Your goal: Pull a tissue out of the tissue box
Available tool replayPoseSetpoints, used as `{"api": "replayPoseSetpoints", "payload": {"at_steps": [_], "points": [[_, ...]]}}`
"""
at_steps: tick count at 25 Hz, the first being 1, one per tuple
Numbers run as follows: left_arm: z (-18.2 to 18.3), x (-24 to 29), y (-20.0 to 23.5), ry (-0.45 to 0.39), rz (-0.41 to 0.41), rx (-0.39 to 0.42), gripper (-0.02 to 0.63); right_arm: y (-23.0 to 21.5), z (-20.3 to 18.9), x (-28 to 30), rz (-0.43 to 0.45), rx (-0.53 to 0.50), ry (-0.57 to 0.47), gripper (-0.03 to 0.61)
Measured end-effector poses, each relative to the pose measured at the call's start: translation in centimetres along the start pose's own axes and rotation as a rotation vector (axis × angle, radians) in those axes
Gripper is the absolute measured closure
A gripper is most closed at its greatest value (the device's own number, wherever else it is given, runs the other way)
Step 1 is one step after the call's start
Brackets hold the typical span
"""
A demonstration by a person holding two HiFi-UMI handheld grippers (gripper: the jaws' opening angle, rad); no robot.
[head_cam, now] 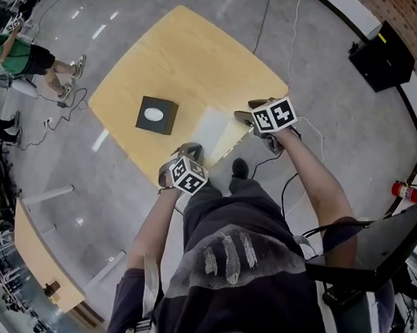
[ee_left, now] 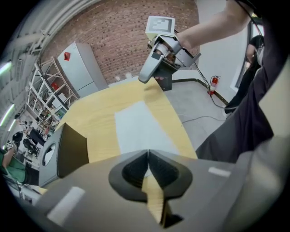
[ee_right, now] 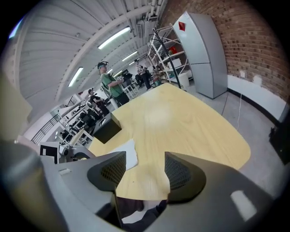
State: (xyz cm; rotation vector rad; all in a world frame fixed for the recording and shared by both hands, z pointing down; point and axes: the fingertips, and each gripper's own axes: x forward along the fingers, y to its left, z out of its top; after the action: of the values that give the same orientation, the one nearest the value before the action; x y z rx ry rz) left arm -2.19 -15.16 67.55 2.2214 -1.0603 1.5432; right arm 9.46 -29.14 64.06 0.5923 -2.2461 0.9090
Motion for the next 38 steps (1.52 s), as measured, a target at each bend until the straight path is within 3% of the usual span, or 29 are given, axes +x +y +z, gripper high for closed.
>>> {"api": "replayPoseSetpoints", "payload": {"at_steps": [3, 4, 5, 6, 11, 14, 18, 21, 24, 30, 38], "points": [[0.2, -0.8, 1.3, -0.044, 0.013, -0.069, 0.568, 1.3, 2.4, -0.8, 0.010, -0.011, -0.078, 0.383], [0.4, -1.1, 1.8, -0.064, 0.018, -0.103, 0.539, 2.3, 3.4, -1.1, 0.038, -0.012, -0.109, 0.450], [0.7, -1.6, 2.1, -0.085, 0.024, -0.140, 0.510, 3.3, 4.3, -1.5, 0.072, -0.014, -0.137, 0.561], [0.9, -2.0, 2.4, -0.107, 0.033, -0.177, 0.498, 4.4, 5.1, -2.0, 0.108, -0.015, -0.161, 0.578], [1.5, -5.4, 4.9, -0.251, 0.116, -0.372, 0.477, 9.6, 7.4, -3.6, 0.220, -0.032, -0.228, 0.580], [1.4, -7.6, 6.4, -0.326, 0.156, -0.432, 0.477, 12.1, 8.1, -4.3, 0.242, -0.053, -0.252, 0.580], [1.9, -12.0, 7.3, -0.459, 0.180, -0.466, 0.505, 16.0, 8.2, -5.6, 0.259, -0.082, -0.288, 0.578], [2.3, -16.2, 7.4, -0.585, 0.157, -0.478, 0.611, 20.2, 8.1, -6.4, 0.282, -0.134, -0.311, 0.580], [1.7, -20.6, 6.6, -0.677, 0.097, -0.473, 0.612, 25.6, 7.1, -6.7, 0.291, -0.202, -0.331, 0.580], [-1.9, -28.0, 4.8, -0.823, 0.099, -0.510, 0.612, 35.2, 3.7, -7.2, 0.321, -0.284, -0.357, 0.580], [-5.3, -33.4, 1.5, -0.918, 0.090, -0.561, 0.612, 42.7, -0.1, -8.9, 0.352, -0.307, -0.377, 0.580]]}}
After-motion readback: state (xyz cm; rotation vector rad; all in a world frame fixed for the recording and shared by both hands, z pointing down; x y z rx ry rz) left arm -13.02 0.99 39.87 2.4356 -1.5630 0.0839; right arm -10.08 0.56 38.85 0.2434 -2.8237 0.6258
